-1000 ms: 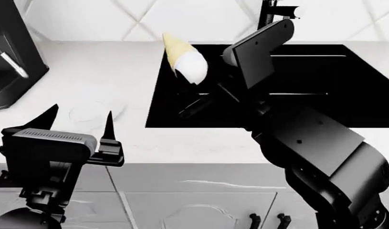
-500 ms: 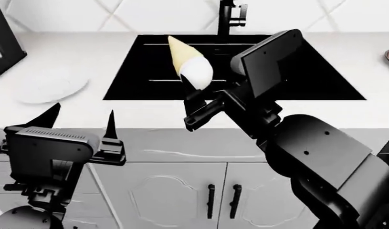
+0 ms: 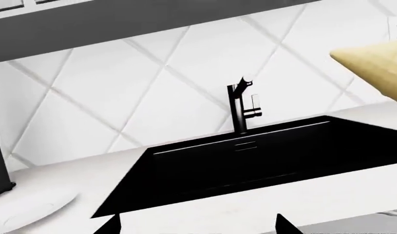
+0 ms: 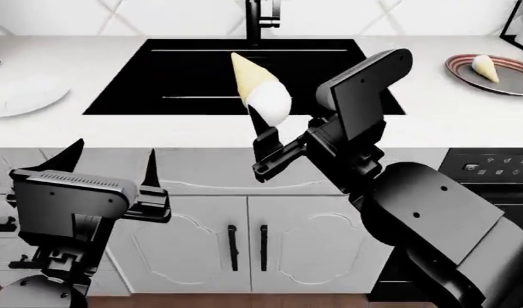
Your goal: Move the dessert items from the plate to the tray.
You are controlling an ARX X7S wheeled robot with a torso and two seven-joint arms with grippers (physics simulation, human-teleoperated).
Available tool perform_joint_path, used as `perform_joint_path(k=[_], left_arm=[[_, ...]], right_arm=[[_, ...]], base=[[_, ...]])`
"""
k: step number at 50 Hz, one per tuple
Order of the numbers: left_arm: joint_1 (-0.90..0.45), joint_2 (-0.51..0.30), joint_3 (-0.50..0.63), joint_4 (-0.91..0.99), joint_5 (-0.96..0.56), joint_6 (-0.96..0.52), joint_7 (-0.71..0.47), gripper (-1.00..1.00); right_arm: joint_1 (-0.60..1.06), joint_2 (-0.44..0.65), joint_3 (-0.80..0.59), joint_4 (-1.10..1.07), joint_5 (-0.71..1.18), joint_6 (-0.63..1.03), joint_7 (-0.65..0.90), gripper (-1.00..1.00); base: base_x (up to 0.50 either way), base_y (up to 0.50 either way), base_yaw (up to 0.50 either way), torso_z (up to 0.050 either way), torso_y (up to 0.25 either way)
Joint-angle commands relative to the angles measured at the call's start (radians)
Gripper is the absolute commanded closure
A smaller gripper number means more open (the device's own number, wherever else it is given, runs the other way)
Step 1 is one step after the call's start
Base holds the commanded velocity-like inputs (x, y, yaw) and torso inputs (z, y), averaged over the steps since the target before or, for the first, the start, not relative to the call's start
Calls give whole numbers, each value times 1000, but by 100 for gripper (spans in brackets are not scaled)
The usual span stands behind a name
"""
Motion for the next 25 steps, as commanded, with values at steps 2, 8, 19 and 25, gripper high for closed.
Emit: perform_joint_path(k=[2, 8, 19, 25], left_arm=[[7, -5, 9, -7, 5, 13, 0, -100], [7, -9, 13, -8, 8, 16, 0, -100], [7, -14, 18, -11, 11, 23, -1, -100], [8, -17, 20, -11, 15, 30, -2, -100]], right_arm=[[-13, 15, -8, -5, -26, -29, -21, 100], [-25, 27, -4, -3, -26, -62, -45, 100], [-38, 34, 9, -7, -13, -82, -53, 100], [-49, 37, 17, -4, -13, -96, -52, 100]], base=[[-131, -500, 0, 0, 0], [-44, -500, 0, 0, 0], [0, -500, 0, 0, 0], [0, -500, 0, 0, 0]])
